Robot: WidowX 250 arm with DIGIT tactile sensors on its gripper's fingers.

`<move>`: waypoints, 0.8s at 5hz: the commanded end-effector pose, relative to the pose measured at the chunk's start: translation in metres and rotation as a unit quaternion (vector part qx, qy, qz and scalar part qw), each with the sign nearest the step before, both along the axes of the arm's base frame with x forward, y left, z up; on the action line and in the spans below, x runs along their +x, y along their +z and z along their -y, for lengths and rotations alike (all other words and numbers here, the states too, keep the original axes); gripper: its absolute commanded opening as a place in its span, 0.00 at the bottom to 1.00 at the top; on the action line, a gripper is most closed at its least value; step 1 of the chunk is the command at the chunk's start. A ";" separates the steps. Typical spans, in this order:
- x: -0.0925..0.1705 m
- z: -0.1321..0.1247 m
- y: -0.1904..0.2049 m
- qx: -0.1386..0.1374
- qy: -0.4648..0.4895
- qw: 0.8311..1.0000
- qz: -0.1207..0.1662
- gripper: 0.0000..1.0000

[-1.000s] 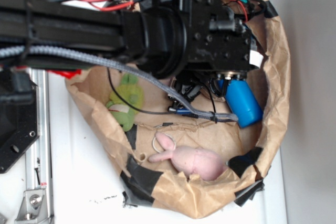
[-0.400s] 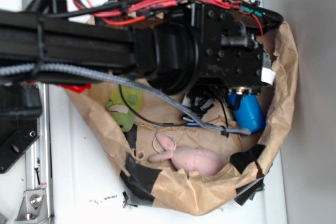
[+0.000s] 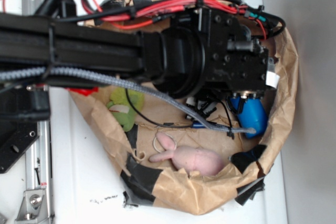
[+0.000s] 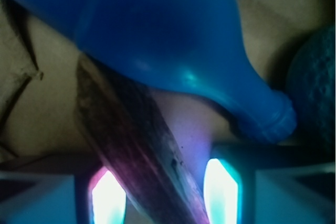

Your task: Grab the wood chip.

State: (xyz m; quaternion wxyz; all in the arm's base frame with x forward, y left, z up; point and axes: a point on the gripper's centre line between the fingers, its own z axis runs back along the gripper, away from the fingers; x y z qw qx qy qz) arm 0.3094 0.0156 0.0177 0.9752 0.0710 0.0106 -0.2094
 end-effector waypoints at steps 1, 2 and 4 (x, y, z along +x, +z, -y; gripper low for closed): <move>-0.011 0.005 0.040 0.058 0.036 0.998 0.011 0.00; -0.026 0.007 0.082 0.054 0.074 0.996 0.018 0.00; -0.044 0.017 0.110 -0.066 0.149 0.987 0.012 0.00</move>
